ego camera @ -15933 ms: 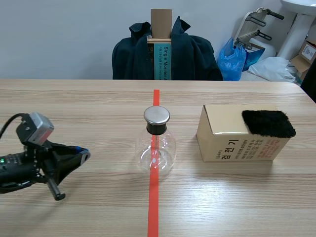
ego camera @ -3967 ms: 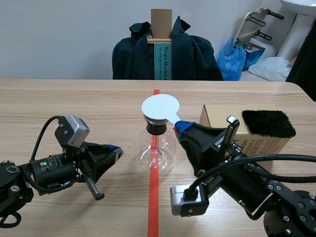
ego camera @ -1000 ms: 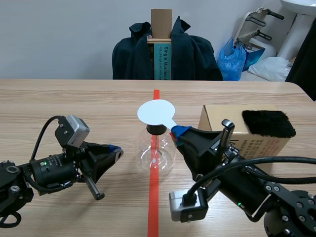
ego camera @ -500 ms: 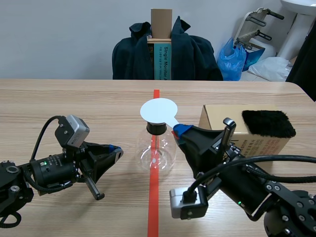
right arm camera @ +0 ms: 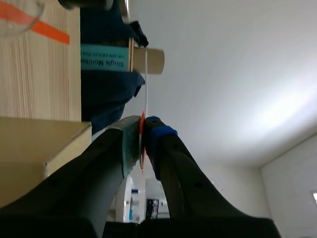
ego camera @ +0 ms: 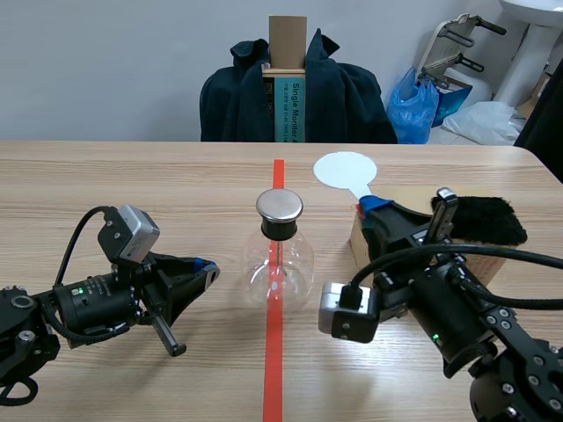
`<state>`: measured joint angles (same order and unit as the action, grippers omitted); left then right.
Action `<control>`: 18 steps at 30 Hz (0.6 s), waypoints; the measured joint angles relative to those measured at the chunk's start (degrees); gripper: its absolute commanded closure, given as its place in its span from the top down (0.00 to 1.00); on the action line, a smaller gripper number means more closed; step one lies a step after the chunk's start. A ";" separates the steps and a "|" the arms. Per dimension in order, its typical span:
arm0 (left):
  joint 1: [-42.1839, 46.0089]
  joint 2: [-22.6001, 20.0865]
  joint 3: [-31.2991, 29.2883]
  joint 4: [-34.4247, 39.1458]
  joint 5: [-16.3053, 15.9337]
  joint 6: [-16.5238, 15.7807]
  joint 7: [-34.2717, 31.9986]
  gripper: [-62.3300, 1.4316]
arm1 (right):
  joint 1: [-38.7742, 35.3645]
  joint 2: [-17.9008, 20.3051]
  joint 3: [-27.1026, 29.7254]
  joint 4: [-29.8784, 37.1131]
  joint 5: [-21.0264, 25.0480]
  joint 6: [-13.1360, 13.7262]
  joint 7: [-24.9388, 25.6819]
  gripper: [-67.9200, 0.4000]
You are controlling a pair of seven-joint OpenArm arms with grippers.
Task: Do the electroscope experiment.
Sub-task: 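Move the plate toward and away from the electroscope, then put the plate down on the right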
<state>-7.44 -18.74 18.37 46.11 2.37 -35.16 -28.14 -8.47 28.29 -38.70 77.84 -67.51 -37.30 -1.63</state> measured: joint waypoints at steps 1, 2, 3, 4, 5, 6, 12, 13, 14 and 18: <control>0.00 0.00 0.00 0.00 0.00 0.00 -0.02 0.07 | 0.00 -0.02 0.00 0.00 0.02 0.00 -1.25 0.02; 0.00 0.00 0.00 0.00 0.00 0.00 -0.15 0.07 | 0.00 0.00 0.00 0.00 0.02 0.00 -2.45 0.02; 0.00 0.00 0.00 0.00 0.02 0.00 -0.68 0.07 | 0.00 -0.02 0.00 0.00 0.02 0.00 -3.63 0.02; 0.00 0.00 0.00 0.00 0.00 0.00 -1.07 0.07 | 0.00 0.00 0.00 0.00 0.02 0.00 -4.55 0.02; 0.00 0.00 0.00 0.00 0.00 0.00 -1.20 0.07 | 0.00 -0.02 0.00 0.00 0.02 0.00 -5.38 0.02; -0.02 0.00 0.00 0.00 0.00 0.00 -1.46 0.07 | 0.00 -0.02 0.00 0.00 0.02 -0.07 -6.03 0.02; 0.00 0.00 0.00 0.00 0.00 0.17 -1.73 0.07 | -0.07 -0.02 1.33 0.55 0.02 -3.37 -6.84 0.02; 0.00 0.00 0.00 0.00 0.00 0.17 -1.73 0.07 | -0.13 -0.02 2.12 1.03 0.00 -3.39 -6.99 0.02; 0.00 0.00 0.00 0.00 0.00 0.17 -1.73 0.07 | -0.13 -0.02 2.93 1.73 0.02 -3.39 -7.54 0.02; 0.00 0.00 0.00 0.00 0.00 0.17 -1.73 0.07 | -0.35 0.00 6.34 4.59 0.04 -3.41 -7.89 0.02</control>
<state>-7.44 -18.74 18.37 46.11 2.37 -34.98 -29.87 -8.82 28.29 -32.36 82.43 -67.46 -40.71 -9.52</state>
